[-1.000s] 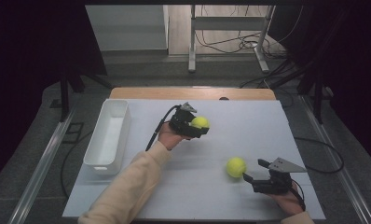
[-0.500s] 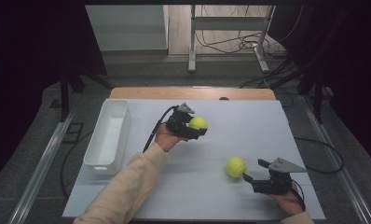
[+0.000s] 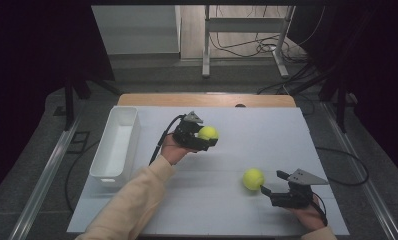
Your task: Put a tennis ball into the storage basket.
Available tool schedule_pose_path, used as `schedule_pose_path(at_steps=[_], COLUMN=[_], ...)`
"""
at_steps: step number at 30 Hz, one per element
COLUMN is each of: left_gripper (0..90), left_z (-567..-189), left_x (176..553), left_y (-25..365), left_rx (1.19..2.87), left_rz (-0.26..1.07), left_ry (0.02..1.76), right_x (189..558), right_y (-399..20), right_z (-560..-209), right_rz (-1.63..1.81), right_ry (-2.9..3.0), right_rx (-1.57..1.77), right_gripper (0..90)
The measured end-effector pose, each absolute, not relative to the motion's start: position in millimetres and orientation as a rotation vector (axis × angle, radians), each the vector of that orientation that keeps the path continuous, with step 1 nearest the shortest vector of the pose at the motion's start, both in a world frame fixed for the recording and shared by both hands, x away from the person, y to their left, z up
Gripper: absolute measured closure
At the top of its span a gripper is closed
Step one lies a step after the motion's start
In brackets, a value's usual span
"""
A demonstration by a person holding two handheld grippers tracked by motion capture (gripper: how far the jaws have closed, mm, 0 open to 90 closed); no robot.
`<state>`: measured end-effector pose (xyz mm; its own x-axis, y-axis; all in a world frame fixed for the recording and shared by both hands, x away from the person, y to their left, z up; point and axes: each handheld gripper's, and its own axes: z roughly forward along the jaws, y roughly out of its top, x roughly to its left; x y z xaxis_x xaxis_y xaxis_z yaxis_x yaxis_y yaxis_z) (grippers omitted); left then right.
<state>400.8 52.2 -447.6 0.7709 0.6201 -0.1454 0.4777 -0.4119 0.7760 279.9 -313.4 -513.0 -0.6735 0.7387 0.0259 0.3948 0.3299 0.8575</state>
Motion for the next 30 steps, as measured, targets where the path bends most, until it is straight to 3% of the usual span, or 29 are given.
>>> schedule_pose_path(at_steps=[30], left_gripper=[26.4], left_z=[-438.0], left_x=[389.3], left_y=[81.1], left_rx=[2.051], left_rz=[0.246], left_ry=[0.855], right_x=[279.7], right_y=[-313.8], right_z=[-512.6], right_rz=[1.281], right_ry=[2.227], right_rx=[1.009], right_gripper=[14.4])
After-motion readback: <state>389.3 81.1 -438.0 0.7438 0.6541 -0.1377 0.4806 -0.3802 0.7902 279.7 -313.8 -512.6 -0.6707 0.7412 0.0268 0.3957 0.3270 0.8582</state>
